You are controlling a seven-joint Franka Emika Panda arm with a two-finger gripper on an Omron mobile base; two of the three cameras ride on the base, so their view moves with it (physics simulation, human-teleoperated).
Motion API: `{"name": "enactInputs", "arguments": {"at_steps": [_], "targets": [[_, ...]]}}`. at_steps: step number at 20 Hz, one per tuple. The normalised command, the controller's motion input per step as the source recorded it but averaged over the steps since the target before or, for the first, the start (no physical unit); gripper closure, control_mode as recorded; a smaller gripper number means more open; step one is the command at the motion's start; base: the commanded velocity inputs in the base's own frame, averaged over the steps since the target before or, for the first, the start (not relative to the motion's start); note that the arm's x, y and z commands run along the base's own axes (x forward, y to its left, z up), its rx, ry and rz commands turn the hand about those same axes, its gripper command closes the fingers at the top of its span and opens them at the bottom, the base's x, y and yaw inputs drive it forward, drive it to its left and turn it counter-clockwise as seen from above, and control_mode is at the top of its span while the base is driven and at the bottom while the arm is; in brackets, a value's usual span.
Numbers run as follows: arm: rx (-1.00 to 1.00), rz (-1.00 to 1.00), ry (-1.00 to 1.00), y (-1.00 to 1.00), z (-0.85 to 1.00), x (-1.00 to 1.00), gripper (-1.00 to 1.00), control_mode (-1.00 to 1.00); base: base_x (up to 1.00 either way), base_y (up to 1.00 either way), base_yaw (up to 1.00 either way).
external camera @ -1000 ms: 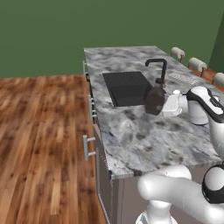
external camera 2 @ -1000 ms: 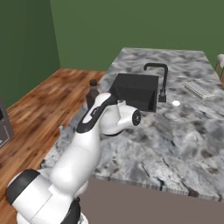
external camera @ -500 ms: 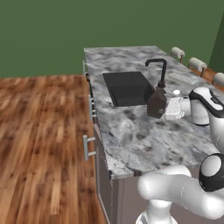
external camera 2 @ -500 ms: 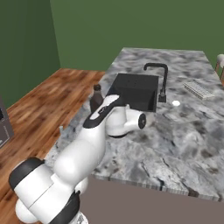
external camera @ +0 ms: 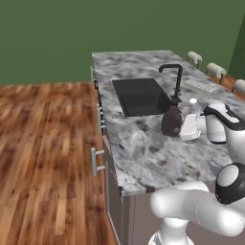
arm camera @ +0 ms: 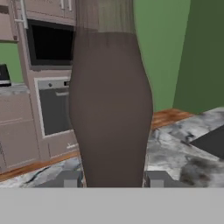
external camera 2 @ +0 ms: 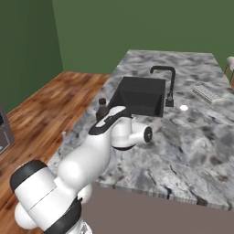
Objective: Move the syrup bottle and shaker from the cabinet to the dining counter.
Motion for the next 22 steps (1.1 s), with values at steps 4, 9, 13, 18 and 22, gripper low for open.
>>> {"name": "enactInputs", "arguments": {"at_steps": [4, 9, 13, 18, 22], "targets": [[-0.12, -0.02, -0.01, -0.04, -0.47, -0.01, 1.0, -1.0, 0.0, 0.0, 0.0], [-0.01, -0.01, 0.0, -0.05, -0.32, 0.0, 1.0, -1.0, 0.0, 0.0, 0.0], [0.0, 0.0, 0.0, -0.07, -0.27, 0.0, 1.0, -1.0, 0.0, 0.0, 0.0], [0.0, -0.01, 0.0, -0.07, -0.31, 0.0, 1.0, -1.0, 0.0, 0.0, 0.0], [0.03, -0.01, 0.0, -0.11, -0.23, 0.0, 1.0, -1.0, 0.0, 0.0, 0.0]]}}
